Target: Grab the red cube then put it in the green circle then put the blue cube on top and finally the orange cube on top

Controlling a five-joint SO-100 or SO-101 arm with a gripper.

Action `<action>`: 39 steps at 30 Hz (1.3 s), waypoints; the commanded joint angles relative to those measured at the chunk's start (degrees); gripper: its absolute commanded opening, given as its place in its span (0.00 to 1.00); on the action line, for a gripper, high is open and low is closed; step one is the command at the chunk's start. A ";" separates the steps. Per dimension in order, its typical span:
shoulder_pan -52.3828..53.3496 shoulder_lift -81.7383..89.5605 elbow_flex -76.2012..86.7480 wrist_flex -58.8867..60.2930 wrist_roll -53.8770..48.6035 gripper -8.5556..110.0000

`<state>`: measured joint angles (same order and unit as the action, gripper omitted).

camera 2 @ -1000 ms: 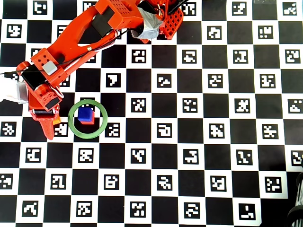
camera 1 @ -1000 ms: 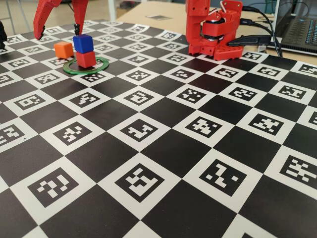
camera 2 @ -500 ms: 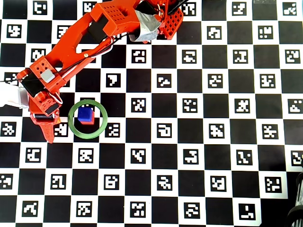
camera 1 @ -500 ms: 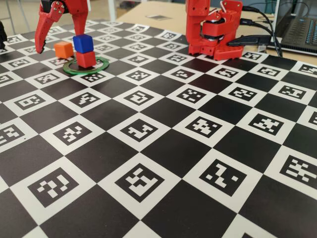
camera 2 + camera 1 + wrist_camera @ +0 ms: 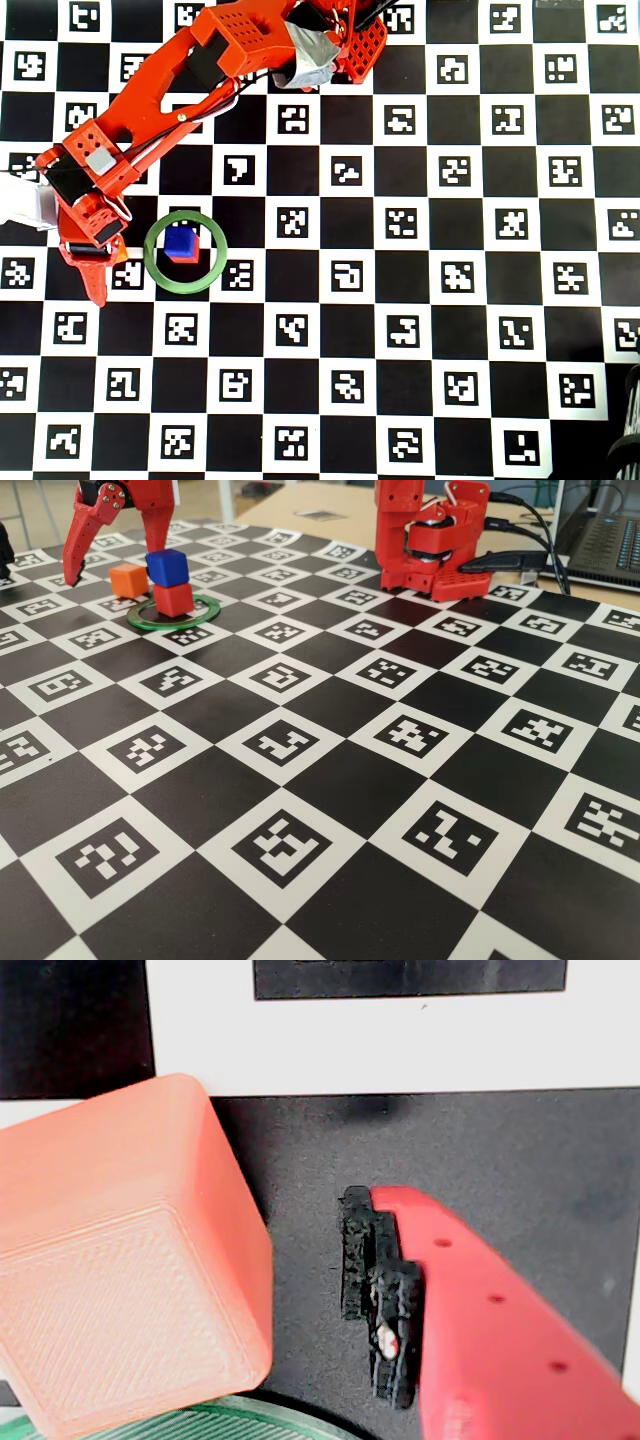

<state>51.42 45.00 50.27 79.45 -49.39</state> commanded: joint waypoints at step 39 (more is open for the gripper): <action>-1.23 1.67 -2.29 -3.25 -16.44 0.51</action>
<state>50.98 43.51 50.27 75.41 -65.57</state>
